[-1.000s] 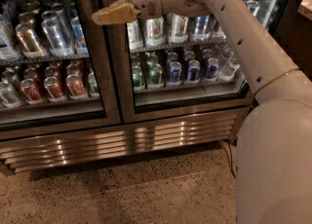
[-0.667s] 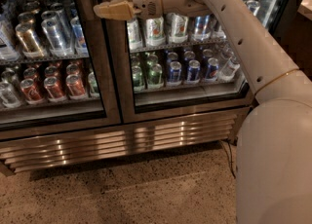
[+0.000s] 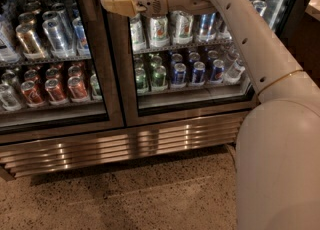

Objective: Open right fridge door

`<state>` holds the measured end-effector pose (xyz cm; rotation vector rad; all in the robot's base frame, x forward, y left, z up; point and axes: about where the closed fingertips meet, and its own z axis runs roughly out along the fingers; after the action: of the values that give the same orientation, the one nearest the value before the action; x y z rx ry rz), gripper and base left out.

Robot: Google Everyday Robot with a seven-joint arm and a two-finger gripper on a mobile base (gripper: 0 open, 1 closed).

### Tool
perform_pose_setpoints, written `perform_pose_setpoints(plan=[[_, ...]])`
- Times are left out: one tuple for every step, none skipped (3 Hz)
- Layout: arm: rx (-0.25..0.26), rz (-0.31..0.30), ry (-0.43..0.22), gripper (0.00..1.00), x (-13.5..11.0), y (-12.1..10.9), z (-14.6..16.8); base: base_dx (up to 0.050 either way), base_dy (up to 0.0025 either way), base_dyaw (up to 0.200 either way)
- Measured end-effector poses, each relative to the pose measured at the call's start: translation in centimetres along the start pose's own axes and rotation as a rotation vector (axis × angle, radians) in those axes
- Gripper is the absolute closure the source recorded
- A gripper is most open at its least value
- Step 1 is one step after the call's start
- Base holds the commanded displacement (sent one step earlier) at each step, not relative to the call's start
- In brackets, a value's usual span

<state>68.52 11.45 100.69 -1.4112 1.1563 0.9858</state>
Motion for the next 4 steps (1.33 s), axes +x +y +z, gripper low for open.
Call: perform_pose_setpoints(plan=[[0.000, 0.000, 0.000, 1.00, 0.2, -1.4, -0.4, 0.000, 0.00000, 0.000], [0.000, 0.000, 0.000, 1.00, 0.3, -2.2, -0.6, 0.000, 0.00000, 0.000], [0.000, 0.000, 0.000, 0.80, 0.3, -3.0, -0.8, 0.000, 0.00000, 0.000], [0.000, 0.000, 0.000, 0.59, 0.3, -3.0, -0.8, 0.000, 0.00000, 0.000]])
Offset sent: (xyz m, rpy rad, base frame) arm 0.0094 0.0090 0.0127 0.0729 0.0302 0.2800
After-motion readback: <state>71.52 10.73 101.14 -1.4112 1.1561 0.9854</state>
